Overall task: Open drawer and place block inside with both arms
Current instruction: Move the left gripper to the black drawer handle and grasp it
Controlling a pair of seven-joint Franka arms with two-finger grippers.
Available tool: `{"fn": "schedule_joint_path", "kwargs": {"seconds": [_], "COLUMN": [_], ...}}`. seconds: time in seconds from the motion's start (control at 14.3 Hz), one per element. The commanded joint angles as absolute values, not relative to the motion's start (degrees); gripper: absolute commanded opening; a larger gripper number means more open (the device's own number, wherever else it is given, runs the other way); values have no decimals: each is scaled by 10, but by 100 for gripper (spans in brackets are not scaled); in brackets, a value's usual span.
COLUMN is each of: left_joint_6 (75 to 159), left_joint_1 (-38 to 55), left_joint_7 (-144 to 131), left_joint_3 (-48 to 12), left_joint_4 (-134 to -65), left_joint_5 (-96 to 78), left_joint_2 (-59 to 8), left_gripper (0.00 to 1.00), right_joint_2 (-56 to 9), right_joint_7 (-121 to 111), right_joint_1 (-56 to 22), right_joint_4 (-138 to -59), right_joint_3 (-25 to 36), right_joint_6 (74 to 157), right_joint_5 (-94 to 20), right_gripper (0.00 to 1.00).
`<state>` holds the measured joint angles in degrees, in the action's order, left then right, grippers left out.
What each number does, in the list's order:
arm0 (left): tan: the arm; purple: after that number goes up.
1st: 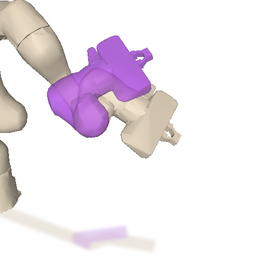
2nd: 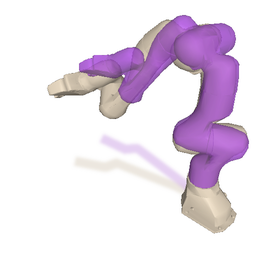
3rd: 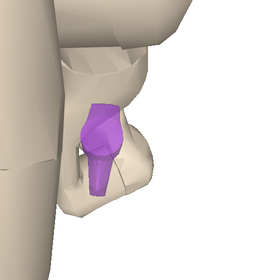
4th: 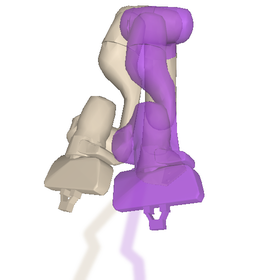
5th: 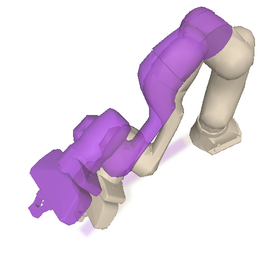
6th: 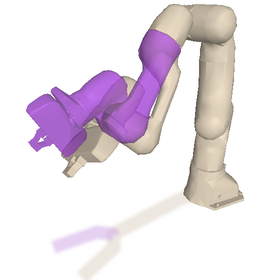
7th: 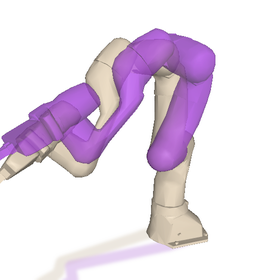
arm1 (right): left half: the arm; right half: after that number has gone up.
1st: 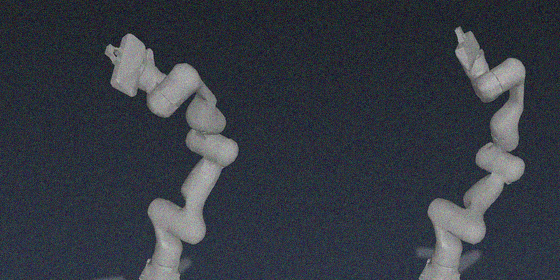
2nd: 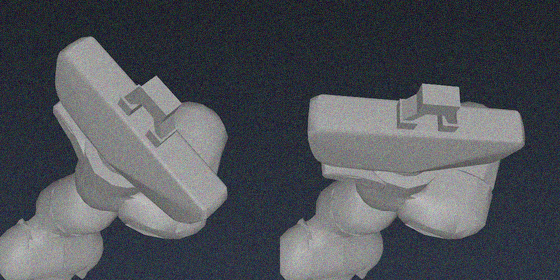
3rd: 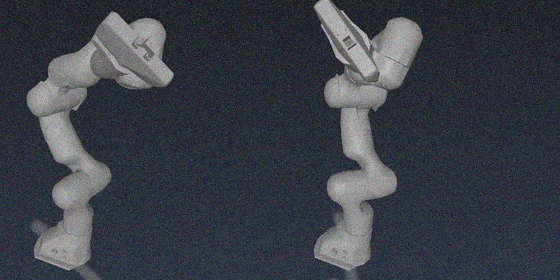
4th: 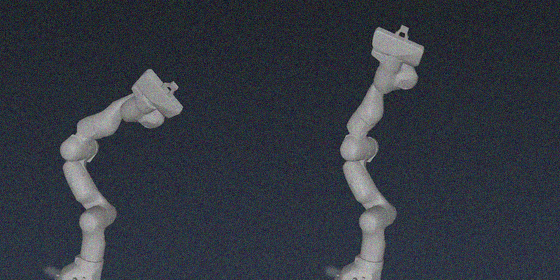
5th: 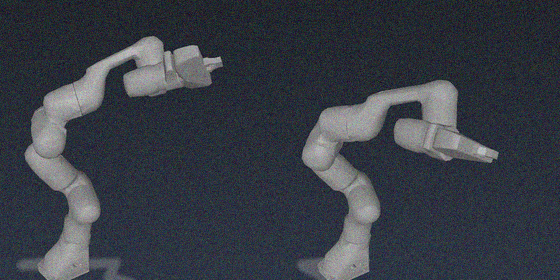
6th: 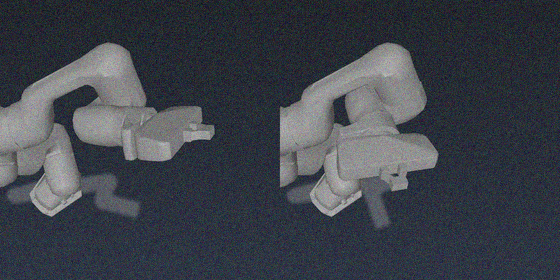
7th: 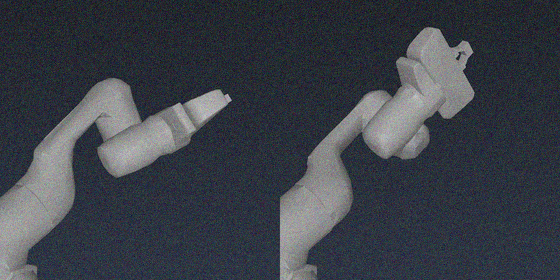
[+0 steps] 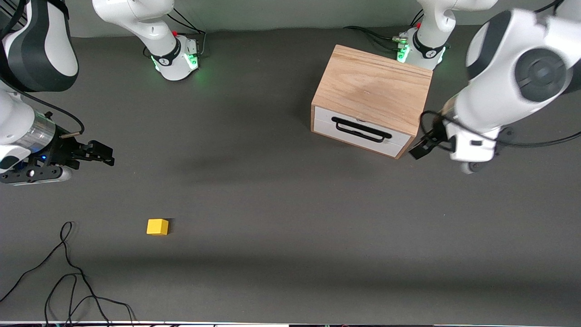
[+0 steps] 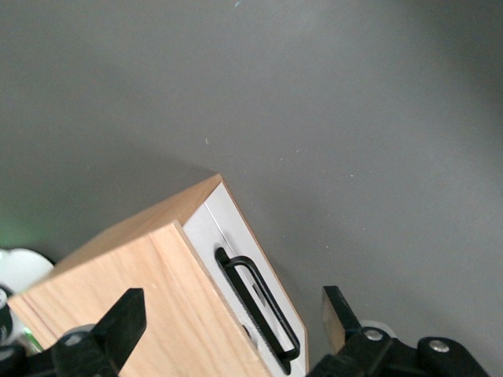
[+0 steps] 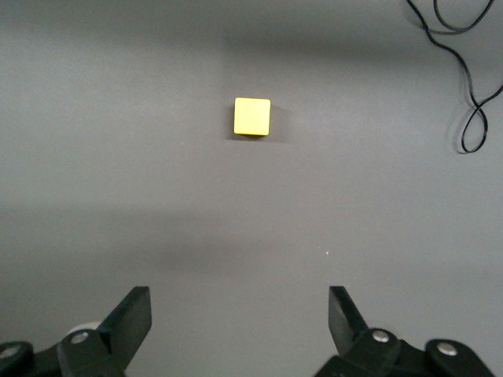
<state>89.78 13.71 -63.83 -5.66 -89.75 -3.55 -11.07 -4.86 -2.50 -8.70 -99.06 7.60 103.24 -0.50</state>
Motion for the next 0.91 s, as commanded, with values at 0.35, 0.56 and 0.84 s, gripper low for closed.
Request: {"fn": "schedule_joint_path", "kwargs": {"seconds": [0.35, 0.56, 0.84], "left_joint_6": [921, 964, 998], "left_joint_1": [217, 249, 261], "left_joint_7": [-839, -890, -898], "left_joint_3": [-49, -49, -52], "left_joint_4": [-909, -932, -982], "left_joint_5": [-41, -41, -42], "left_joint_2": [-181, -209, -220], "left_gripper": [100, 99, 99], "right_joint_2": [-47, -46, -45], "right_joint_7": [-20, -19, -19], "right_joint_1": [-103, -110, -109], "right_joint_4": [-986, -983, -983], "right_joint_3": [72, 72, 77], "right_joint_6": [1007, 1008, 1013], "right_joint_5": [-15, -15, -15], "right_gripper": [100, 100, 100]}}
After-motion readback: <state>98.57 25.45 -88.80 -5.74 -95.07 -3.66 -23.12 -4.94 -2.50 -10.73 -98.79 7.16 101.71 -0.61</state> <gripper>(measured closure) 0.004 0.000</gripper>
